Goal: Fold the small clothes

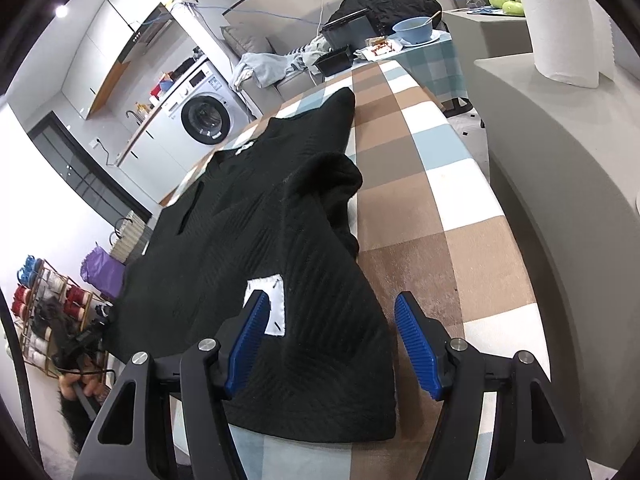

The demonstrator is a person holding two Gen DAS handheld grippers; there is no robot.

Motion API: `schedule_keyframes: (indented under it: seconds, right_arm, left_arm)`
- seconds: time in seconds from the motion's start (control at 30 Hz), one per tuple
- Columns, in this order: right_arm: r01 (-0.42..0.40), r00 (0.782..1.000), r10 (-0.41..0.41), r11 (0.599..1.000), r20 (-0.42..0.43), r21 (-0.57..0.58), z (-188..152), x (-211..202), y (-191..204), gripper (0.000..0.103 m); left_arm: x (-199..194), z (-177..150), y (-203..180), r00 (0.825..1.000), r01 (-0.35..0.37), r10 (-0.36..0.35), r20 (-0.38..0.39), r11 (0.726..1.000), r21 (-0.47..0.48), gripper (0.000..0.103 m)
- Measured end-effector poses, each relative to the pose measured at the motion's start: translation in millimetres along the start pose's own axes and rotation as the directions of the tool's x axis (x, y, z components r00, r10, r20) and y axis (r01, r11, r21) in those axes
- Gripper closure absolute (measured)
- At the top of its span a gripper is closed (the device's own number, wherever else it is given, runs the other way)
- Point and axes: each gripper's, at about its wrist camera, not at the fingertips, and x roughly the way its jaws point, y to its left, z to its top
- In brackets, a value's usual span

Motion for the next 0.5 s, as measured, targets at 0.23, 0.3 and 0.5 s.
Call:
schedule_keyframes:
  seconds: [0.23,0.3,0.5]
  right_arm:
    - [-0.002,1.000,0.001,1.000,-0.019,-0.023,0.0,11.7,1.0,0.036]
    - [0.000,1.000,-0.001,1.000,-0.021,-0.025,3.1,18.6,0.5,0.036]
    - [-0.035,0.999,0.037,0.990,0.013,-0.138,4.5,18.0,21.5,0.093]
  left_arm:
    - [-17.2,6.1,-2.8,0.999,0.034,-0.033,0.040,0.999,-0.010,0.100]
    - [-19.7,4.7,-1.4,0.999,0.034,-0.033,0.039,0.999,-0.021,0.100]
    - [-24.5,6.5,5.7,0.997,0.038,-0.034,0.066,0.997,-0.060,0.100]
